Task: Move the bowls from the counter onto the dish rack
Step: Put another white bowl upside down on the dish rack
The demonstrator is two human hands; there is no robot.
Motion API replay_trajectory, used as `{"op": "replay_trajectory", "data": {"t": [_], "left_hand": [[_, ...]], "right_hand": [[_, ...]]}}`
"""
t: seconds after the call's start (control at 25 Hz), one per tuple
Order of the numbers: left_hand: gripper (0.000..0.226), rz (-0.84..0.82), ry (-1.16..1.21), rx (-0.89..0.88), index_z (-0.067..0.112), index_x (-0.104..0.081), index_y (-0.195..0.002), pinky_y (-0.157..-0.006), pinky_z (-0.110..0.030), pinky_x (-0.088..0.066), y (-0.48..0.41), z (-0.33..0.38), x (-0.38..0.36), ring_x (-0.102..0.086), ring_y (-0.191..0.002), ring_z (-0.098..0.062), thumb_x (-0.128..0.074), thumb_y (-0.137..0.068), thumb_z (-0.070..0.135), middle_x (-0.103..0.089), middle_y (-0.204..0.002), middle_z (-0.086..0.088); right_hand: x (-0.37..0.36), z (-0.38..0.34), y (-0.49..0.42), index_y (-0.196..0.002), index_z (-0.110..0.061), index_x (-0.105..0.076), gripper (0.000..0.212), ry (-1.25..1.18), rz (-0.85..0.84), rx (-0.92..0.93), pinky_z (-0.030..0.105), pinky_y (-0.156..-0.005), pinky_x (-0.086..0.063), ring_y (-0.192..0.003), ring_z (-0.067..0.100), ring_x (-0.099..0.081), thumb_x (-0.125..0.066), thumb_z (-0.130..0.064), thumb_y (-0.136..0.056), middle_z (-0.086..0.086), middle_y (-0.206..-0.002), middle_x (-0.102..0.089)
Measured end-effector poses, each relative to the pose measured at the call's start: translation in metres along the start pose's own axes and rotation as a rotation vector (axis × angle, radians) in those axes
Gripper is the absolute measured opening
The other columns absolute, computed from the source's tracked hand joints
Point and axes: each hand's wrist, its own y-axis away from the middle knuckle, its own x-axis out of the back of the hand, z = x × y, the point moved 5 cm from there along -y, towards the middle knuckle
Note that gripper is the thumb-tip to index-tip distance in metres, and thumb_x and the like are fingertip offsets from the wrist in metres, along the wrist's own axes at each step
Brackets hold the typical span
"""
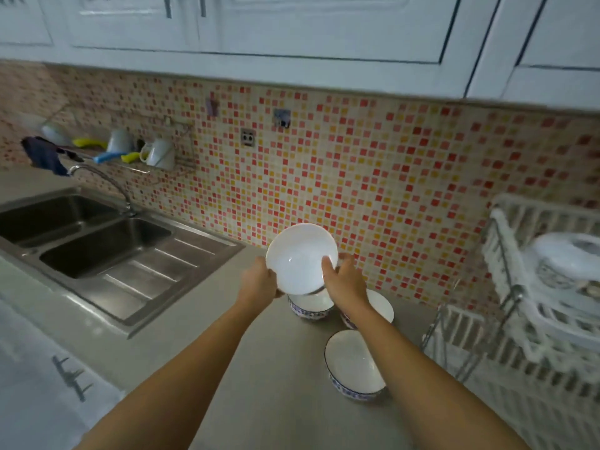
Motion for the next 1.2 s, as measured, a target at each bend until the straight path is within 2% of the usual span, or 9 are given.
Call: {"op": "replay_trajectory", "data": {"t": [0.2, 0.4, 0.56, 0.64, 0.76, 0.88, 0.96, 1.04, 1.2], "left_hand": [[0.034, -0.001, 0.059, -0.245, 0.007, -0.046, -0.129, -0.072, -0.037, -0.061, 0.037, 0.107, 0.002, -0.065, -0.091, -0.025, -0.042, -0.096, 0.016, -0.062, -0.119, -0.011], [0.059, 0.056, -0.232, -0.802, 0.015, -0.017, -0.15, -0.101, -0.039, -0.043, 0.1, 0.232, 0.027, -0.055, -0.12, -0.027, -0.04, -0.098, 0.031, -0.036, -0.151, -0.008], [0.068, -0.239, -0.317, -1.125, 0.033, -0.014, -0.149, -0.095, -0.04, -0.049, 0.144, 0.307, -0.021, -0.051, -0.122, -0.026, -0.048, -0.091, 0.025, -0.02, -0.158, 0.003], [0.07, -0.381, -0.305, -1.182, 0.032, -0.021, -0.147, -0.086, -0.039, -0.057, 0.157, 0.329, -0.055, -0.053, -0.121, -0.028, -0.053, -0.085, 0.027, -0.028, -0.155, 0.0], [0.069, -0.542, -0.219, -1.19, 0.025, -0.032, -0.139, -0.088, -0.039, -0.058, 0.167, 0.346, -0.092, -0.053, -0.122, -0.023, -0.067, -0.08, 0.025, -0.052, -0.136, -0.003], [0.081, -0.464, -0.295, -1.256, 0.026, -0.029, -0.142, -0.105, -0.039, -0.046, 0.162, 0.35, -0.091, -0.042, -0.127, -0.013, -0.073, -0.074, 0.031, -0.041, -0.141, 0.004], [0.083, -0.408, -0.395, -1.322, 0.027, -0.03, -0.142, -0.104, -0.033, -0.045, 0.16, 0.354, -0.096, -0.039, -0.122, -0.007, -0.073, -0.072, 0.031, -0.035, -0.141, 0.007], [0.079, -0.42, -0.464, -1.348, 0.028, -0.035, -0.137, -0.096, -0.031, -0.051, 0.166, 0.36, -0.121, -0.042, -0.117, -0.009, -0.075, -0.07, 0.032, -0.036, -0.134, 0.008], [0.099, -0.462, -0.513, -1.324, 0.026, -0.024, -0.146, -0.102, -0.029, -0.046, 0.169, 0.356, -0.161, -0.041, -0.121, -0.014, -0.081, -0.066, 0.036, -0.03, -0.136, 0.002]], "right_hand": [[0.112, -0.042, 0.037, -0.146, -0.024, -0.024, 0.058, -0.165, 0.194, 0.128, 0.028, -0.062, -0.054, -0.082, 0.019, -0.057, -0.038, -0.007, -0.093, 0.01, -0.13, -0.053], [0.231, -0.064, 0.087, -0.149, -0.024, -0.017, 0.065, 0.379, 0.418, 0.436, 0.042, -0.081, -0.051, -0.111, 0.029, -0.052, -0.043, -0.005, -0.093, 0.011, -0.138, -0.046], [0.311, -0.039, 0.115, -0.15, -0.012, -0.016, 0.066, 0.763, 0.553, 0.496, 0.037, -0.087, -0.047, -0.123, 0.027, -0.044, -0.046, -0.002, -0.093, 0.011, -0.144, -0.038], [0.345, -0.015, 0.122, -0.148, -0.004, -0.022, 0.065, 0.889, 0.604, 0.52, 0.035, -0.09, -0.049, -0.126, 0.028, -0.045, -0.051, 0.0, -0.09, 0.015, -0.142, -0.041], [0.37, 0.015, 0.124, -0.14, 0.006, -0.036, 0.074, 1.003, 0.553, 0.506, 0.038, -0.079, -0.058, -0.116, 0.035, -0.055, -0.07, 0.002, -0.075, 0.022, -0.131, -0.052], [0.372, 0.016, 0.127, -0.136, 0.008, -0.042, 0.09, 1.084, 0.471, 0.578, 0.046, -0.086, -0.057, -0.116, 0.039, -0.056, -0.086, -0.025, -0.064, 0.026, -0.129, -0.054], [0.381, 0.021, 0.131, -0.144, 0.001, -0.032, 0.1, 1.024, 0.371, 0.59, 0.038, -0.106, -0.039, -0.131, 0.032, -0.043, -0.079, -0.044, -0.068, 0.019, -0.143, -0.041], [0.398, 0.047, 0.13, -0.15, -0.009, -0.02, 0.103, 0.958, 0.218, 0.538, 0.022, -0.106, -0.027, -0.132, 0.021, -0.036, -0.074, -0.049, -0.072, 0.009, -0.149, -0.029], [0.406, 0.079, 0.124, -0.151, -0.014, -0.018, 0.1, 1.006, 0.139, 0.536, 0.028, -0.106, -0.037, -0.133, 0.02, -0.035, -0.073, -0.048, -0.074, 0.007, -0.15, -0.027]]}}
